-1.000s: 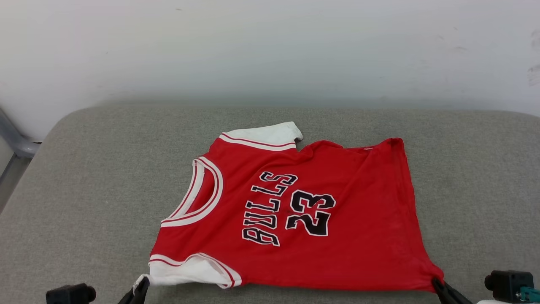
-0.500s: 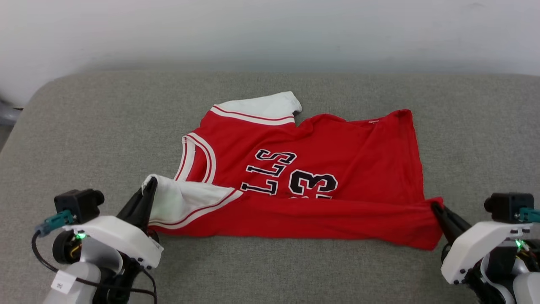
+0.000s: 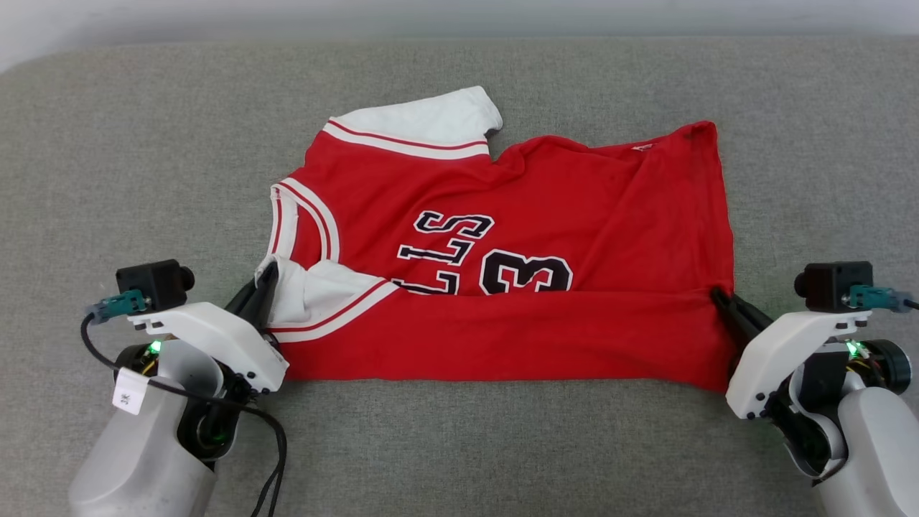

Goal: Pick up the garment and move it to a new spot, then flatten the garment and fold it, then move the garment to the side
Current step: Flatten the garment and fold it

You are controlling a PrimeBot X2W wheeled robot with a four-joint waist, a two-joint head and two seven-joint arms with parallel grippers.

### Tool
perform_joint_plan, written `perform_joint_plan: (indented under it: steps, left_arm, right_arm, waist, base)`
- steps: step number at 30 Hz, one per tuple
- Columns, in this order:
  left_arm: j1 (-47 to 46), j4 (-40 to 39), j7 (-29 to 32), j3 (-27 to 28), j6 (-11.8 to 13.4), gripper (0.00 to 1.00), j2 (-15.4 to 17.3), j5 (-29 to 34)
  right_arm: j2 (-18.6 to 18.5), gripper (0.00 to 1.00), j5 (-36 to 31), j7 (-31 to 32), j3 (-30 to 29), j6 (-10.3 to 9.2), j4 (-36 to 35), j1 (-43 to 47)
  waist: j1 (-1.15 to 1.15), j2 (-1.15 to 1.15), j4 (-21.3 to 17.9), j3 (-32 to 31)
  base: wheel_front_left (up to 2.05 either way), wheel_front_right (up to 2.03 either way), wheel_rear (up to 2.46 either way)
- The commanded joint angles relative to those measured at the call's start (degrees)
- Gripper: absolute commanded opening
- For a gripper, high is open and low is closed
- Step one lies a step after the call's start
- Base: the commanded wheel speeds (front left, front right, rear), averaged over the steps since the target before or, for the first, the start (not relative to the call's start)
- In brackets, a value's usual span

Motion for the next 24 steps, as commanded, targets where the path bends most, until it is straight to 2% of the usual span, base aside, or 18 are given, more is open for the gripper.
perform_joint_plan:
  steps: [1, 5, 6, 7, 8, 9, 15, 18, 24]
  left_arm:
    - [-0.59, 0.84, 0.17, -0.29, -0.19, 0.00, -0.06, -0.32]
    - [-2.63, 5.22, 2.10, -2.56, -0.89, 0.00, -1.08, -2.00]
    - [-3.04, 5.92, 1.96, -3.07, -0.96, 0.13, -1.04, -2.05]
    - [-3.28, 6.40, 1.66, -3.48, -0.93, 0.40, -1.03, -2.31]
    - [-3.38, 6.96, 1.24, -3.87, -0.99, 0.82, -1.06, -2.59]
    - [-3.42, 7.52, 0.38, -4.07, -0.98, 1.00, -0.97, -2.53]
    - [-3.41, 10.03, -4.64, -3.85, -1.03, 1.00, 0.28, -2.84]
    - [-2.89, 11.00, -5.80, -3.11, -0.45, 1.00, 1.03, -3.00]
    - [-1.29, 8.32, -3.01, -2.75, 0.91, 1.00, 3.90, -3.54]
  right_arm:
    - [-0.12, 0.00, -0.20, -0.57, 0.43, -0.04, 0.53, -0.97]
    - [-0.25, 0.00, 0.26, -2.50, 2.22, -0.04, 4.15, -2.27]
    - [-0.29, 0.05, 0.39, -2.91, 2.61, -0.04, 5.00, -2.33]
    - [-0.37, 0.38, 0.46, -3.65, 3.01, -0.04, 5.55, -2.41]
    - [-0.52, 0.76, 0.51, -4.71, 3.35, -0.04, 5.84, -2.57]
    - [-0.61, 1.00, 0.56, -5.98, 3.60, -0.04, 6.07, -2.55]
    - [-1.68, 1.00, -2.11, -18.25, 4.07, -0.04, 4.52, -0.82]
    - [-0.73, 1.00, -3.86, -22.48, 2.85, -0.04, 3.43, 0.29]
    - [1.25, 1.00, -8.57, -23.75, -0.96, -0.04, -0.08, 4.12]
  waist:
    - [-0.01, 0.00, -0.14, 0.35]
    - [-0.01, 0.00, -0.13, 0.78]
    - [-0.01, 0.00, -0.09, 0.65]
    - [-0.01, 0.00, -0.07, 0.51]
    - [-0.01, 0.00, -0.04, 0.26]
    - [-0.01, 0.00, -0.02, -0.20]
    - [-0.01, 0.00, 0.08, -3.23]
    - [-0.01, 0.00, -0.03, -4.94]
    - [-0.01, 0.00, -0.35, -8.67]
  base:
    - [0.00, 0.00, 0.00]
    - [0.00, 0.00, 0.00]
    - [0.00, 0.00, 0.00]
    - [0.00, 0.00, 0.00]
    - [0.00, 0.00, 0.00]
    - [0.00, 0.00, 0.00]
    - [0.00, 0.00, 0.00]
    - [0.00, 0.00, 0.00]
    - [0.00, 0.00, 0.00]
